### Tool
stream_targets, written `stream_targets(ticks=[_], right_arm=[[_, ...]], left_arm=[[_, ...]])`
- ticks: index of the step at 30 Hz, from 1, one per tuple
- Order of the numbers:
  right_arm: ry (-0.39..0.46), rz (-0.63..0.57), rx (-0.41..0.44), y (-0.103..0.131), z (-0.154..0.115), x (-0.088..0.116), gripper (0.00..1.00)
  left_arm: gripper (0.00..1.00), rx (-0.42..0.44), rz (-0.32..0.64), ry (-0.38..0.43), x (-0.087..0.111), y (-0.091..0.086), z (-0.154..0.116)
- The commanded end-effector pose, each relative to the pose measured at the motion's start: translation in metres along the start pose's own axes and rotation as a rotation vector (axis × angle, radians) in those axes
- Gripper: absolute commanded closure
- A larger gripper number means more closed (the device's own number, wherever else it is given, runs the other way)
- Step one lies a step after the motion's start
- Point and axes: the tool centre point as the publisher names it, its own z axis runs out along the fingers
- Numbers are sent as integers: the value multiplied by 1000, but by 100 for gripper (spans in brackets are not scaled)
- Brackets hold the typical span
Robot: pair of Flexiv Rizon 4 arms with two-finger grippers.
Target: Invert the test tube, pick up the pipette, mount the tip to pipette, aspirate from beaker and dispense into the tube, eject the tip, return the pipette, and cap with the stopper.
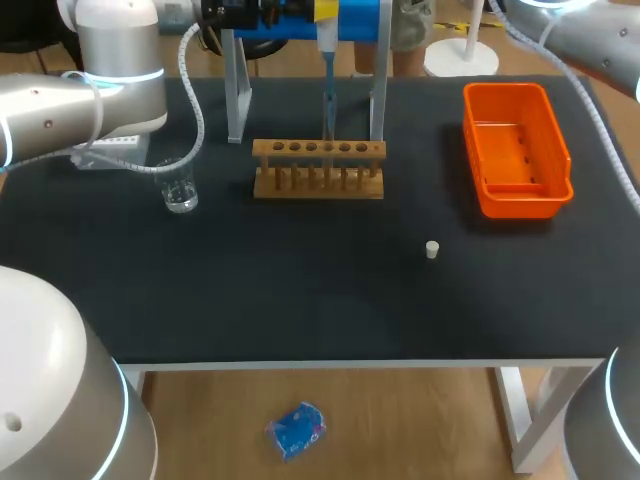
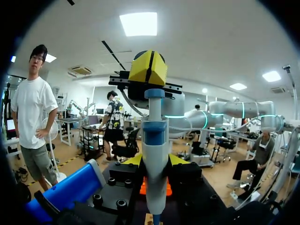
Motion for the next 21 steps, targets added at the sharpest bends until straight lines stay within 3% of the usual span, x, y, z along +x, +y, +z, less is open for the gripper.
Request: stream_targets(ticks=[1, 21], right_arm=[[26, 9, -6, -5, 1, -9, 100], [45, 44, -15, -14, 6, -8, 100]], left_arm=[[100, -2, 0, -4, 2, -1, 0], [100, -2, 0, -4, 2, -1, 0]])
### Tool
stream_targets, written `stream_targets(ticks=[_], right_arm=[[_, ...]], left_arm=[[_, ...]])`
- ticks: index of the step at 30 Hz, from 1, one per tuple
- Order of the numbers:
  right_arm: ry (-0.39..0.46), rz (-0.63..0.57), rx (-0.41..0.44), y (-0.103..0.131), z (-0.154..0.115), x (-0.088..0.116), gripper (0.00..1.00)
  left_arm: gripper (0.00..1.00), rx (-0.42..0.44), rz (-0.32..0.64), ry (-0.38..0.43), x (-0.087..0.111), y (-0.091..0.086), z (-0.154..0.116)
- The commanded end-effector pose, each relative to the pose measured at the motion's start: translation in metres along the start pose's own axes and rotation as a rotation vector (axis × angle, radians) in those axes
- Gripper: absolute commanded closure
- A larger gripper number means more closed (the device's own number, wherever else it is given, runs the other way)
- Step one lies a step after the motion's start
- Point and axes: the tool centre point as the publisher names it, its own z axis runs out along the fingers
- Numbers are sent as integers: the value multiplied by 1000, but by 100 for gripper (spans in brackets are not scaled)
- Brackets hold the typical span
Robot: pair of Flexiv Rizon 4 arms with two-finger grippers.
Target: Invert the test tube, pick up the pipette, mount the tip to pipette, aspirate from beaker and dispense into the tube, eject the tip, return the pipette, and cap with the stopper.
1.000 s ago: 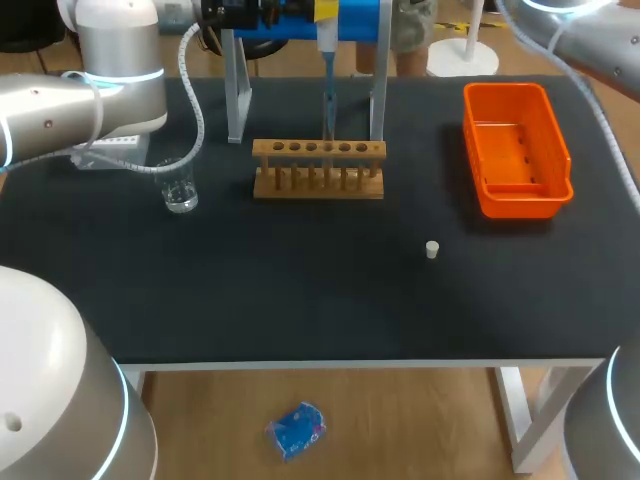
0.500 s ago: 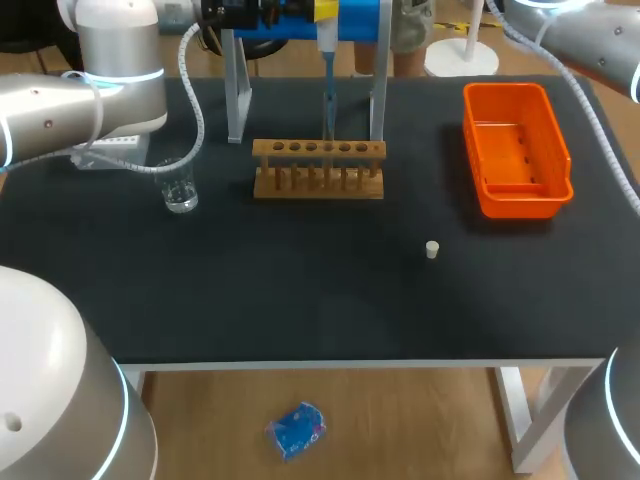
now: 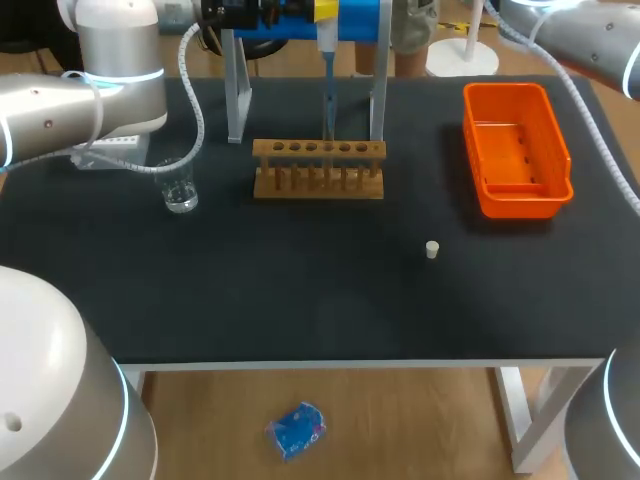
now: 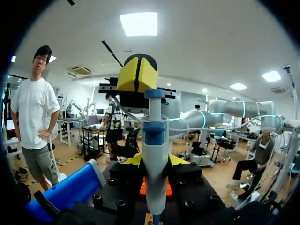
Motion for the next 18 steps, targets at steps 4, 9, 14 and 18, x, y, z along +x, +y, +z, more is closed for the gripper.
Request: stream_targets(ticks=[4, 9, 14, 18], right_arm=[[5, 9, -2, -4, -1, 0, 100], [9, 11, -4, -5, -1, 1, 100], [10, 7, -4, -2, -1, 1, 100], [12, -1, -2, 1, -1, 2, 100]], left_arm=[[100, -2, 0, -4, 2, -1, 0], [100, -2, 0, -4, 2, -1, 0], [100, -2, 0, -4, 2, -1, 0], [100, -2, 0, -4, 2, -1, 0]])
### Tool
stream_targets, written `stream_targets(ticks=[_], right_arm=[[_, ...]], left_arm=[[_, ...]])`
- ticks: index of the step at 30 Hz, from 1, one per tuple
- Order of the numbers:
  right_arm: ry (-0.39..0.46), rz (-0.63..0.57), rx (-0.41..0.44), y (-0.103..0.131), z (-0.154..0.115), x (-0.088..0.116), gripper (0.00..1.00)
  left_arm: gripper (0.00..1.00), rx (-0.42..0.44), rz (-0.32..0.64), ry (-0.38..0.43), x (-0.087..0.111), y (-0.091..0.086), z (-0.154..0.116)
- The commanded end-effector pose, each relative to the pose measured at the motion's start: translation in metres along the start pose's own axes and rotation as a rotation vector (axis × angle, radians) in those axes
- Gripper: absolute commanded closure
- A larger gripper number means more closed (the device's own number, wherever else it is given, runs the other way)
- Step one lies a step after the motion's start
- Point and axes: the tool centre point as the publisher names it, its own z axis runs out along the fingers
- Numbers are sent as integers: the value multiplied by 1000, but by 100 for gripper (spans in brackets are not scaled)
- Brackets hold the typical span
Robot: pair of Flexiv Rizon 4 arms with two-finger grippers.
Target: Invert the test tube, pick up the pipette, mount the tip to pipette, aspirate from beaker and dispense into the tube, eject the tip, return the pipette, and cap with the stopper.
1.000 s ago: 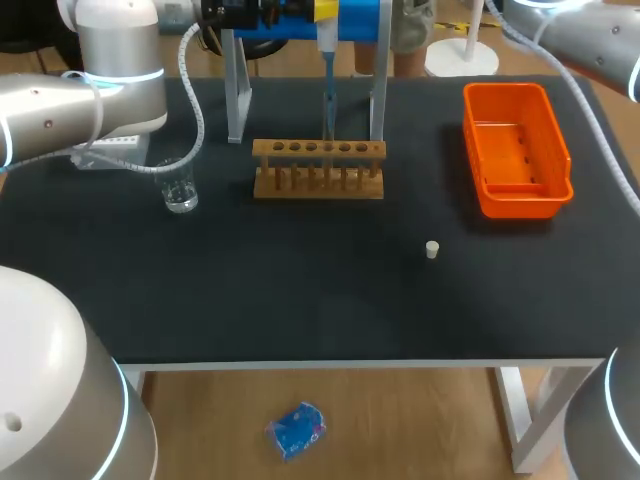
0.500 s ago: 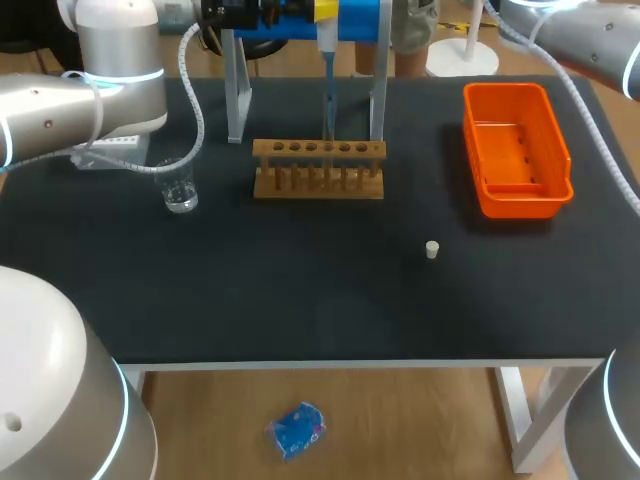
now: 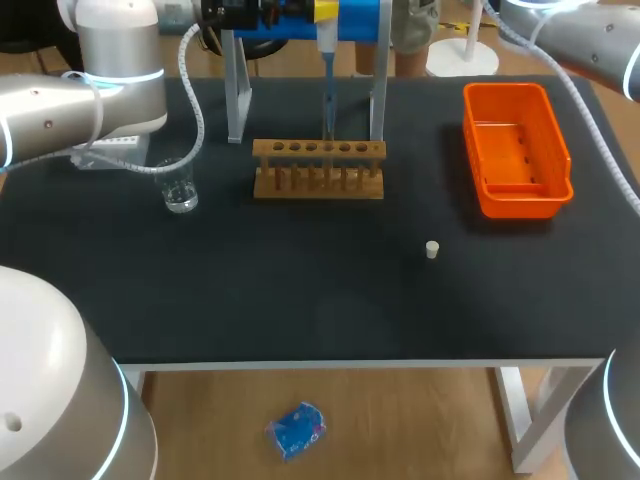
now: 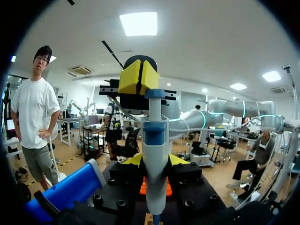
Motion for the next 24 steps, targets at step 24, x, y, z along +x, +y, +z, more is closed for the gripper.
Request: stream_targets(ticks=[24], right_arm=[[7, 15, -1, -7, 2, 8, 100]], left_arm=[[100, -2, 0, -4, 1, -1, 0]])
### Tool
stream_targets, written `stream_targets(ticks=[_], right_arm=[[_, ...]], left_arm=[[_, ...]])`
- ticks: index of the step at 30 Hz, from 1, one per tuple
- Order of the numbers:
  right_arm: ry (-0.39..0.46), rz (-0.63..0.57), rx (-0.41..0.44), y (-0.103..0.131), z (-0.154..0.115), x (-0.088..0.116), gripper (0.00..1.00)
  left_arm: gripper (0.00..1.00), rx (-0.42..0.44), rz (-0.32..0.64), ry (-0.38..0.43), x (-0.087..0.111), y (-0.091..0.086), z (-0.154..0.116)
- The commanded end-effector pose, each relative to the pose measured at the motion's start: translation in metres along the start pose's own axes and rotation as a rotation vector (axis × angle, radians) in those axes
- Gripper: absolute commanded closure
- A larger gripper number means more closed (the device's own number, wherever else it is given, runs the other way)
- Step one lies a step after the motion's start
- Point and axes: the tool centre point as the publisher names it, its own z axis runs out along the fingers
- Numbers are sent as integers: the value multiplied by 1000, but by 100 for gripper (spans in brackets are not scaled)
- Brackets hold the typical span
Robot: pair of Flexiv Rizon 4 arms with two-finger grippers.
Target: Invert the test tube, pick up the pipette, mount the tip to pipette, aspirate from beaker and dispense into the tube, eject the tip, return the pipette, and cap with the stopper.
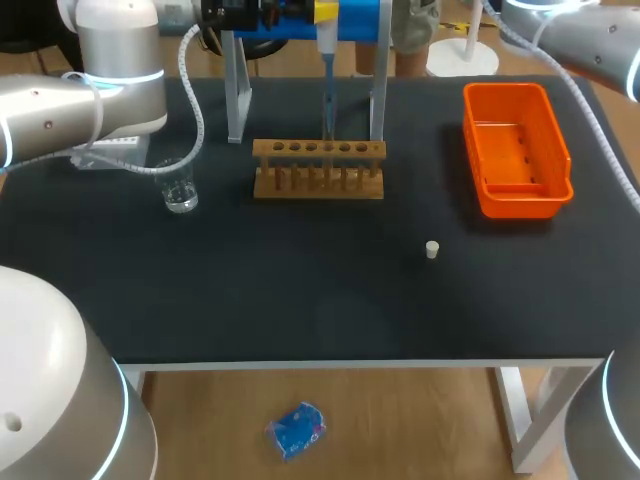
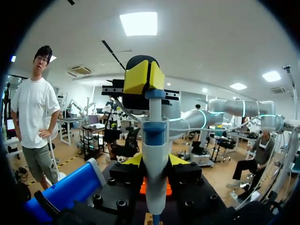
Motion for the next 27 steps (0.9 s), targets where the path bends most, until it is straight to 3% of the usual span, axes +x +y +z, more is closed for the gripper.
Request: stream_targets(ticks=[1, 27], right_arm=[[-1, 1, -1, -4, 1, 1, 100], [1, 37, -9, -19, 3, 7, 100]], left_arm=[[100, 0, 1, -4, 1, -3, 0], [100, 0, 1, -4, 1, -3, 0]])
